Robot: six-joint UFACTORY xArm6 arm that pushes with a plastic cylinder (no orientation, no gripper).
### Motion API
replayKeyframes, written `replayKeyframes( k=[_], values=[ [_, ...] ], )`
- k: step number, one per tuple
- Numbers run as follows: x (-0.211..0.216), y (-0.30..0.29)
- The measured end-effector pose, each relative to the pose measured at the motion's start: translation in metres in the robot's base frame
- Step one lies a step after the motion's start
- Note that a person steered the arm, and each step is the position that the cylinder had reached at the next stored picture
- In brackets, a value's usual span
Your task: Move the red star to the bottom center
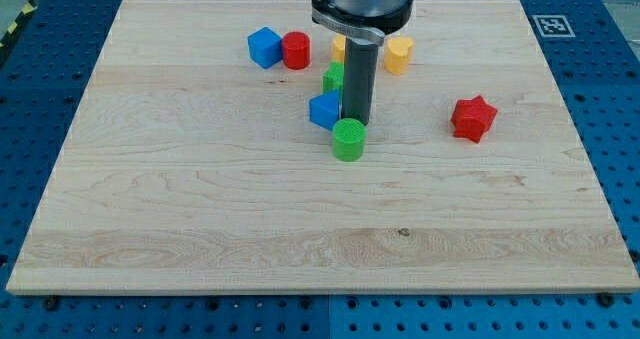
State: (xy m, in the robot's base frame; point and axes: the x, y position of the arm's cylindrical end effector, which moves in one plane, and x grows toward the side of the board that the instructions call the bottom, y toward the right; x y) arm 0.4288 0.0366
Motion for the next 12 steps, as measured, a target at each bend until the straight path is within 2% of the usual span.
replayKeyframes(
  k=[2,4,6,7,8,9,10,12],
  values=[
    [0.000,0.011],
    [0.004,0.094],
    [0.040,0.149],
    [0.049,0.195],
    [0.048,0.260],
    [0.023,0.295],
    [-0.025,0.289],
    [-0.029,0.227]
  ],
)
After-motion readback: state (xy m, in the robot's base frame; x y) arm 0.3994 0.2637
